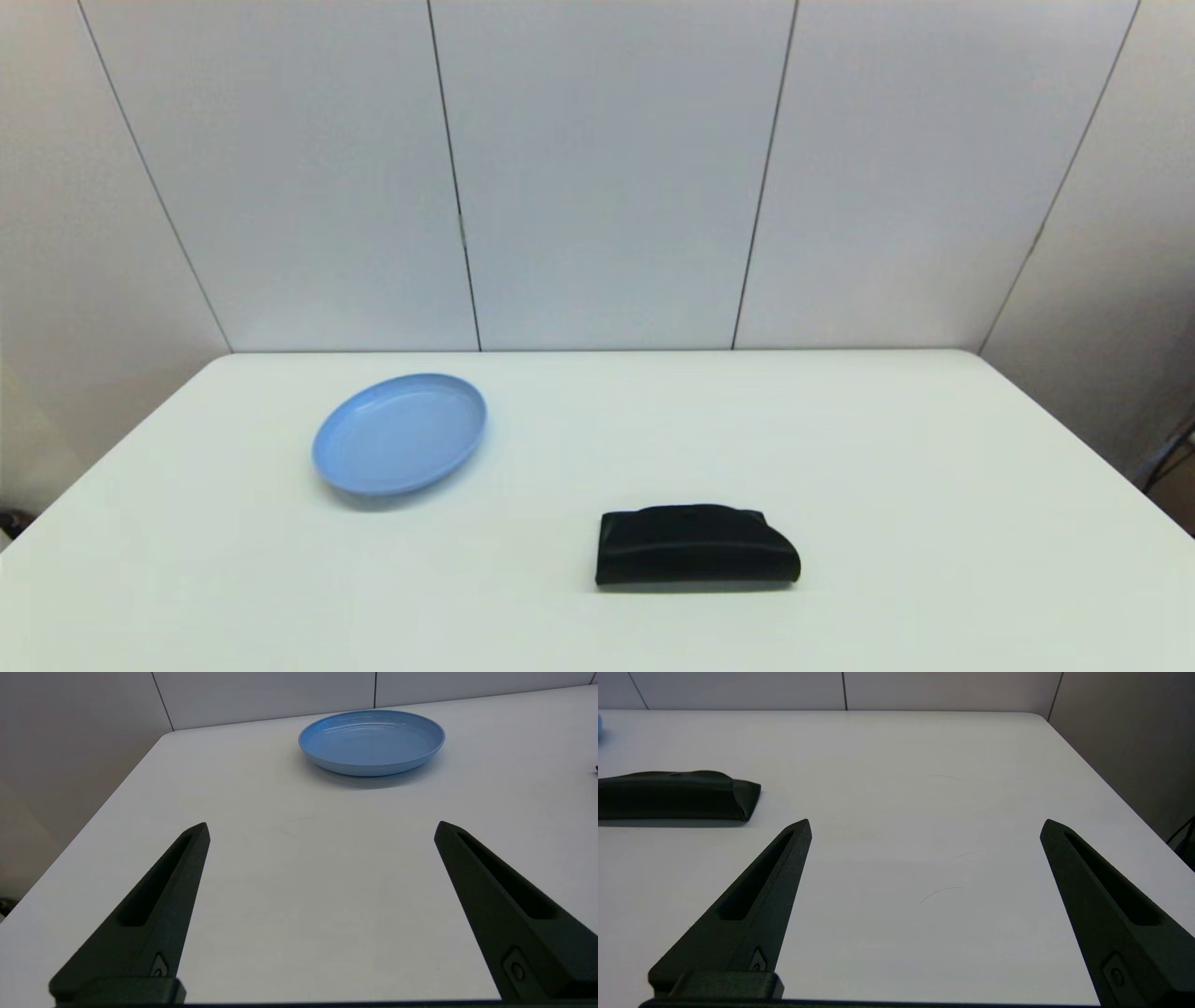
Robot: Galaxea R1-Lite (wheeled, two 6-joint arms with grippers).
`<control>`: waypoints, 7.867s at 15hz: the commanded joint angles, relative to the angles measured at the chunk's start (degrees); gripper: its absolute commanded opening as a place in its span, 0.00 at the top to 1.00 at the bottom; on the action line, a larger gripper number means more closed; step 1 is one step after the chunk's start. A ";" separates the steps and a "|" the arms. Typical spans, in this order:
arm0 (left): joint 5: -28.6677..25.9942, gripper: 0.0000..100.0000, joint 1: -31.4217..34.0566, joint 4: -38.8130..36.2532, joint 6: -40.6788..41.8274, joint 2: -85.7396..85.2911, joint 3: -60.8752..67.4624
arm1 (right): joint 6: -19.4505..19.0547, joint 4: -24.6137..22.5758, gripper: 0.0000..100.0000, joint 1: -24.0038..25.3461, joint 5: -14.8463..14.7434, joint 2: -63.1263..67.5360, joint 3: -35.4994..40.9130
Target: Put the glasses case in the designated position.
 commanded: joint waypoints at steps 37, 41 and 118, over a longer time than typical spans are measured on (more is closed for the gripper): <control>-0.03 0.00 0.02 -0.02 -0.03 -0.02 0.00 | -0.02 0.02 0.00 0.01 0.02 0.08 0.02; -0.03 0.00 0.02 0.16 -0.21 -0.02 -0.09 | -0.02 0.02 0.00 0.01 0.02 0.08 -0.06; -17.25 0.00 -46.30 52.36 30.56 116.78 -108.46 | -0.02 0.02 0.00 0.01 0.02 -0.01 -0.06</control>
